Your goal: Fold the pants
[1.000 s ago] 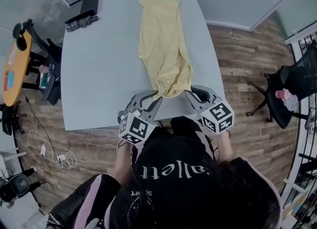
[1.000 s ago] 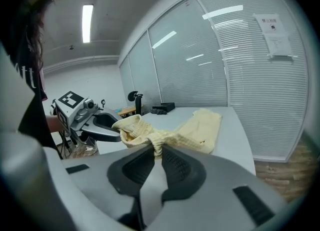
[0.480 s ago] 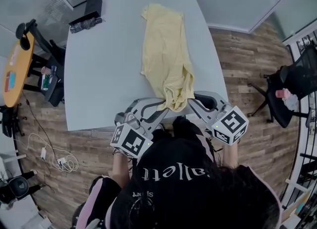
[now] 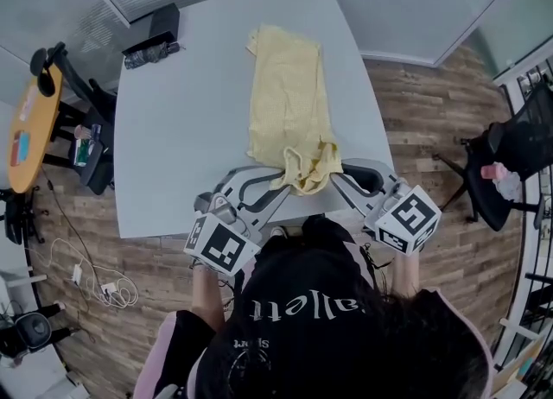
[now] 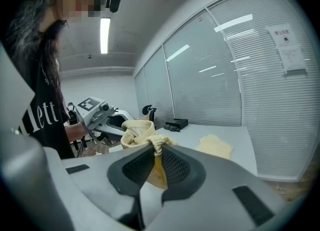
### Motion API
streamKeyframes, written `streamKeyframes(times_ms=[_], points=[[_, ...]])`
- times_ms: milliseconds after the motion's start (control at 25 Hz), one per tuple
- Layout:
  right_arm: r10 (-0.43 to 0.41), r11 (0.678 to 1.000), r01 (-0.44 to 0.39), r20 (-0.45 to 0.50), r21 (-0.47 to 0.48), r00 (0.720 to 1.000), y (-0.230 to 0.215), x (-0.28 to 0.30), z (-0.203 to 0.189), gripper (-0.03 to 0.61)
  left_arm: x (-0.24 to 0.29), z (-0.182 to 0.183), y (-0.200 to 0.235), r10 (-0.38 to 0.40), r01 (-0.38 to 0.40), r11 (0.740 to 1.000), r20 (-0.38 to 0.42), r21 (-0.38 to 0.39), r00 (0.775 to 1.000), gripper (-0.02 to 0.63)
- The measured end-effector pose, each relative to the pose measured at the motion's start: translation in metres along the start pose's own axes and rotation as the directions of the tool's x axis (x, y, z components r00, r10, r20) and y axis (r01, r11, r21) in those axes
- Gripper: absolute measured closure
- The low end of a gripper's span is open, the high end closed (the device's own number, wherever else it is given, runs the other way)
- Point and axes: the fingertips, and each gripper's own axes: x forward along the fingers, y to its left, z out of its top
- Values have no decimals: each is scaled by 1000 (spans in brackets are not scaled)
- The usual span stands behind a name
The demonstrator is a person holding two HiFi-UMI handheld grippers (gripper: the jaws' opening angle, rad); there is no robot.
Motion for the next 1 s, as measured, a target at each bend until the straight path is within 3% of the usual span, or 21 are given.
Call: streamKeyframes(times_ms=[400, 800, 1000], points=[[4, 1000, -4, 0, -23, 1000, -67, 31, 20, 525, 38, -2, 64, 11, -10, 999, -21, 52, 1000, 534], [18, 1000, -18, -31, -24, 999, -165, 97, 37, 525, 98, -30, 165, 33, -21, 995, -128, 98, 991, 534], [-18, 1000, 17, -60, -18, 998, -227, 131, 39, 525, 133, -54, 223, 95, -78, 993, -200, 93, 975, 534]])
